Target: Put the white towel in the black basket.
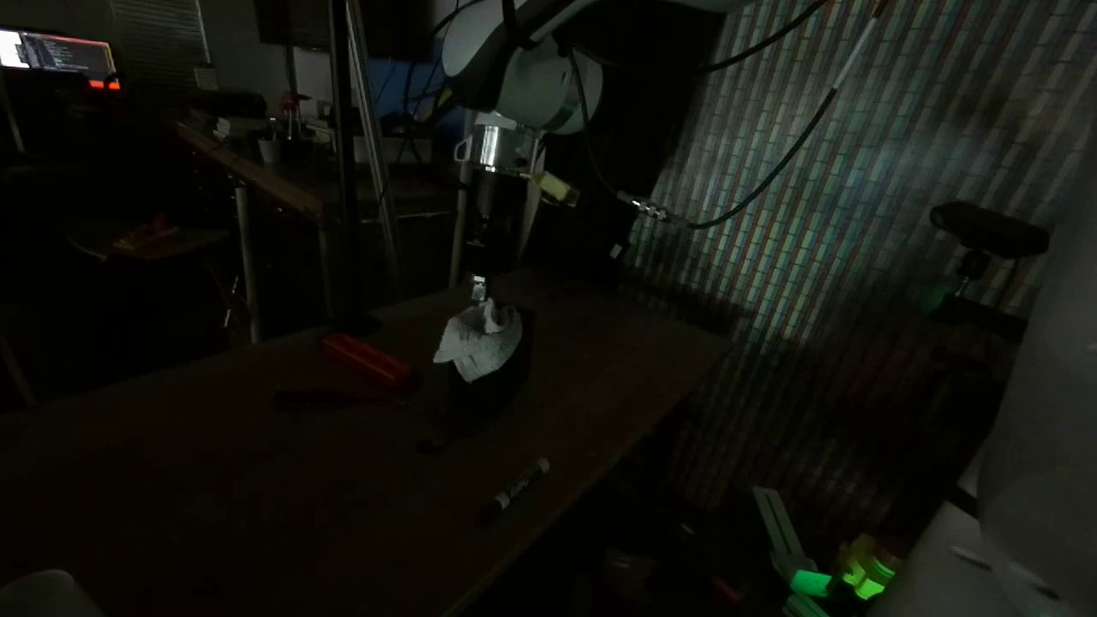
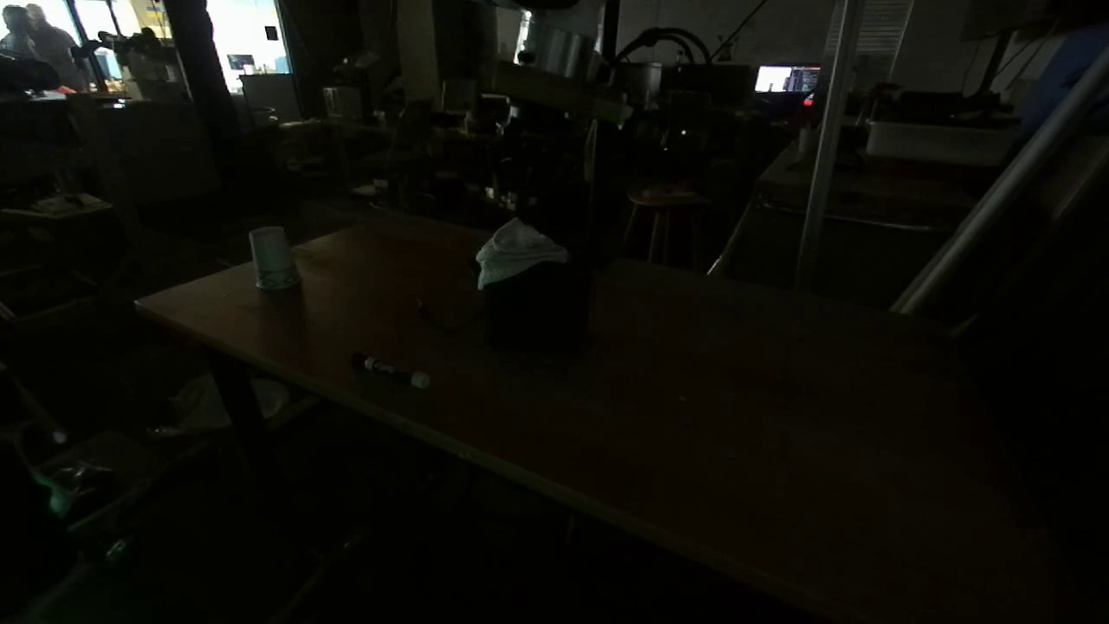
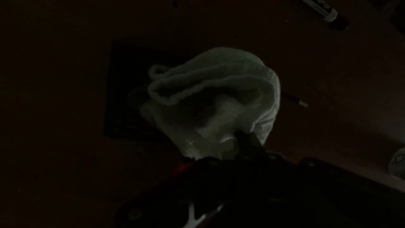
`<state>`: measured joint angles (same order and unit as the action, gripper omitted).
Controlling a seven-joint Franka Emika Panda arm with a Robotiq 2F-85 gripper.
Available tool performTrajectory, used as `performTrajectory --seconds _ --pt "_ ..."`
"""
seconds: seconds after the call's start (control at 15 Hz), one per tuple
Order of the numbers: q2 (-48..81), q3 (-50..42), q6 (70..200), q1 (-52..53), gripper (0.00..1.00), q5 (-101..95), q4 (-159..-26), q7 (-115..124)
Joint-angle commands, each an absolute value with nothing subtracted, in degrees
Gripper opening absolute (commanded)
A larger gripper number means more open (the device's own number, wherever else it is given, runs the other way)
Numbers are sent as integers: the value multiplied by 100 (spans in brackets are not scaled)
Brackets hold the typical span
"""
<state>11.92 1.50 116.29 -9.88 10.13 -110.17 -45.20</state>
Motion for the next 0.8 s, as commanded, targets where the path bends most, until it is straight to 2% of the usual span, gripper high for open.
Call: performTrajectory --seconds 0.0,0.13,0.2,0.27,0.33,0.73 --pt "625 158 11751 -670 1 822 -11451 -4484" --pt "529 213 11779 -479 3 694 -11553 -4489" --pt "524 253 11807 -371 11 580 -11592 -4478" --pt "524 288 11812 -273 26 474 -11607 -4467" --pt "556 324 11814 -178 29 345 -11604 -4444" --pt "716 487 11879 202 72 -317 -11556 -4408"
